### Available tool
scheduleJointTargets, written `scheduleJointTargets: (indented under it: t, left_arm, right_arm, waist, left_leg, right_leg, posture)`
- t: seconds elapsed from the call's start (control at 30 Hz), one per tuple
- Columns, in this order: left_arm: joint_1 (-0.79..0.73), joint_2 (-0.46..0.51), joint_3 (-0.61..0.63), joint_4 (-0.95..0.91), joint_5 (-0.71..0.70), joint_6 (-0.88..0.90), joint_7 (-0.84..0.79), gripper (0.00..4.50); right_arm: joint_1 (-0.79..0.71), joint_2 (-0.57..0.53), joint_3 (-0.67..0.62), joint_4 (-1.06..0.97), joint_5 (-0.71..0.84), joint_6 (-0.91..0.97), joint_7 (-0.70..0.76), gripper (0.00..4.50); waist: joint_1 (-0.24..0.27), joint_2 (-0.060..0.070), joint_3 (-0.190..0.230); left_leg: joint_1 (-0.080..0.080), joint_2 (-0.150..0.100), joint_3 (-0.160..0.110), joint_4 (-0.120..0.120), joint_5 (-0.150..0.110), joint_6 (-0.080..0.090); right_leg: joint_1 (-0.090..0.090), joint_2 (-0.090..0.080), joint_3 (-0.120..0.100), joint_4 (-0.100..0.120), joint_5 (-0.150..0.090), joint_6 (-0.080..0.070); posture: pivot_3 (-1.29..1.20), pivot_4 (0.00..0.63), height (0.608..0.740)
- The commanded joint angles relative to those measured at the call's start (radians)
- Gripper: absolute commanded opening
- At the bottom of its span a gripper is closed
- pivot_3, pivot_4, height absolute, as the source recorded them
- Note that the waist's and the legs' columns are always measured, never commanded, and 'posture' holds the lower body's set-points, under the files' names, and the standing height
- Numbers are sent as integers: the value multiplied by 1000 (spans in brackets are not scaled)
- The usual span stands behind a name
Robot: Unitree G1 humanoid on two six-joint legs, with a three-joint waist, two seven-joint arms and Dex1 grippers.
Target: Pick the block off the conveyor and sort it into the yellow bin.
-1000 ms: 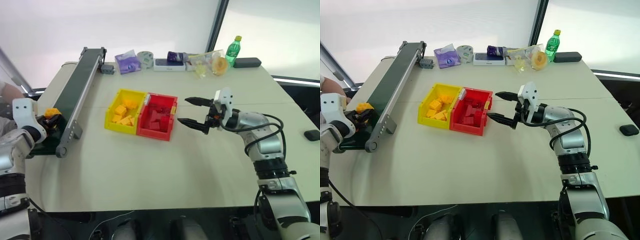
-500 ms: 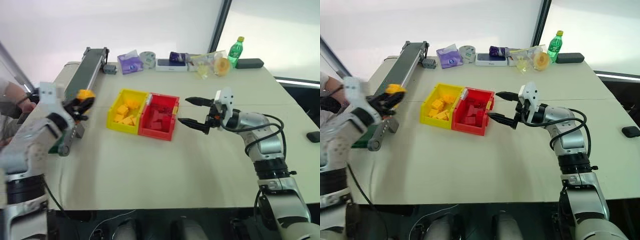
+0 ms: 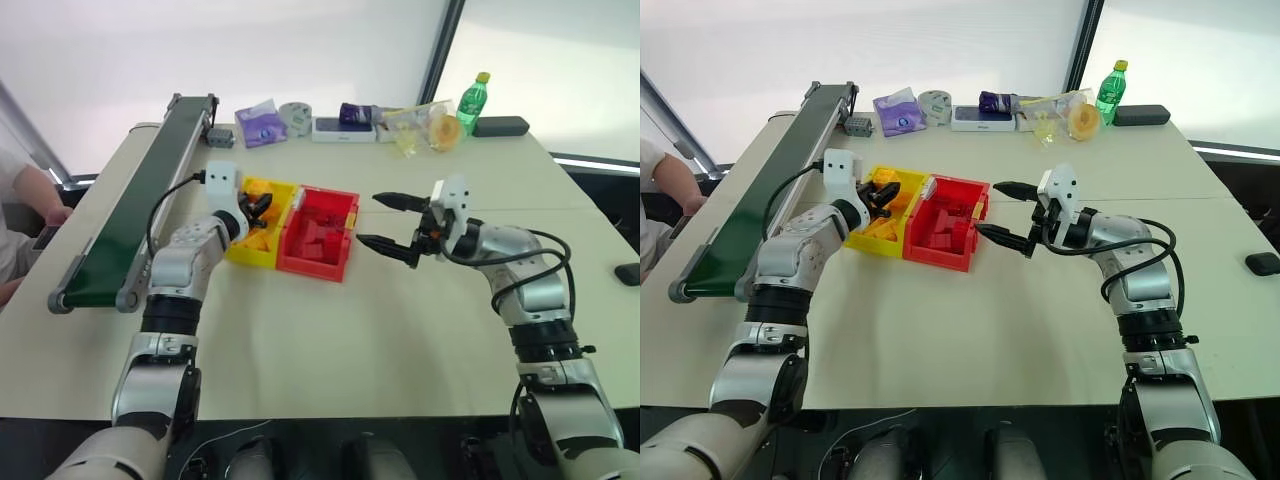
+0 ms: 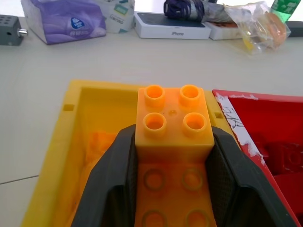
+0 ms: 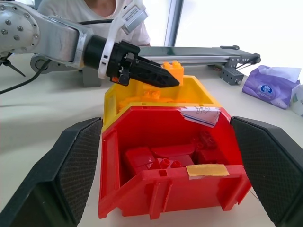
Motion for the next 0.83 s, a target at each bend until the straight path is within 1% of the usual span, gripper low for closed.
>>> scheduleJointTargets:
  t: [0.03, 0.07, 0.1, 0.13, 0.27, 0.37, 0.43, 0.5, 0.63, 0.77, 0.83]
  left_arm:
    - [-40, 14, 10, -18, 26, -66, -15, 3702]
    - [-39, 20, 14, -26, 29, -70, -16, 4176]
    - [-33, 29, 18, -44, 30, -77, -23, 4435]
    - [-24, 41, 29, -67, 27, -69, -21, 4435]
    - [78, 133, 83, -253, -26, -6, -76, 4435]
    - [202, 249, 191, -338, -53, 63, -88, 4435]
    - [262, 287, 279, -386, -103, 103, -80, 4435]
    - [317, 320, 330, -436, -124, 117, -82, 4435]
    - [541, 426, 432, -568, -135, 99, -187, 4435]
    - [743, 454, 573, -616, -156, 100, -227, 4435]
    - [790, 449, 614, -624, -180, 91, -246, 4435]
  right_arm:
    - [5, -12, -36, -48, 21, -9, -8, 4500]
    - [6, -12, -35, -48, 21, -10, -9, 4500]
    - [8, -12, -35, -48, 21, -12, -9, 4500]
    - [9, -11, -34, -47, 21, -13, -10, 4500]
    - [8, -13, -35, -40, 21, -17, -7, 4500]
    - [4, -14, -29, -25, 16, -23, 4, 4500]
    - [-3, -15, -27, -14, 14, -24, 12, 4500]
    - [-12, -17, -27, -3, 14, -24, 20, 4500]
    - [-46, -20, -17, 27, 8, -24, 41, 4500]
    - [-70, -18, -6, 51, 3, -21, 55, 4500]
    - [-76, -14, -3, 54, 2, -20, 58, 4500]
  waist:
    - [0, 0, 0]
    - [0, 0, 0]
    - [-1, 0, 0]
    - [-2, 0, 0]
    - [-10, 0, 0]
    - [-15, 0, 0]
    - [-21, 0, 0]
    - [-21, 0, 0]
    - [-20, 0, 0]
    - [-25, 0, 0]
    - [-24, 0, 0]
  left_leg:
    - [0, 0, 0, 0, 0, 0]
    - [0, 0, 0, 0, 0, 0]
    - [0, 0, 0, 0, 0, 0]
    - [0, 0, 0, 0, 0, 0]
    - [0, 1, 0, -1, 0, 0]
    - [0, 2, 0, -1, 0, -1]
    - [0, 3, 0, -1, 0, -1]
    - [0, 4, 0, -1, 0, -1]
    - [0, 3, -1, -1, 0, 0]
    - [0, 3, -1, -2, 0, 0]
    - [0, 3, -1, -2, 0, 0]
  right_leg:
    - [0, 0, 0, 0, 0, 0]
    - [0, 0, 0, 0, 0, 0]
    - [0, 0, 0, 0, 0, 0]
    - [0, 0, 0, 0, 0, 0]
    - [-1, 0, 1, 0, 0, 0]
    - [-1, 0, 1, 0, 0, 0]
    - [-1, -1, 1, 0, 0, 0]
    - [-1, -1, 1, 0, 0, 0]
    - [0, -3, 0, 0, 0, 0]
    - [0, -3, 0, 0, 0, 0]
    - [0, -3, 0, 0, 0, 0]
  posture:
    - [0, 150, 740]
    - [0, 150, 740]
    - [0, 150, 740]
    - [0, 150, 740]
    - [0, 150, 740]
    - [0, 150, 740]
    - [0, 150, 740]
    - [0, 150, 740]
    - [0, 150, 740]
    - [0, 150, 740]
    - [0, 150, 740]
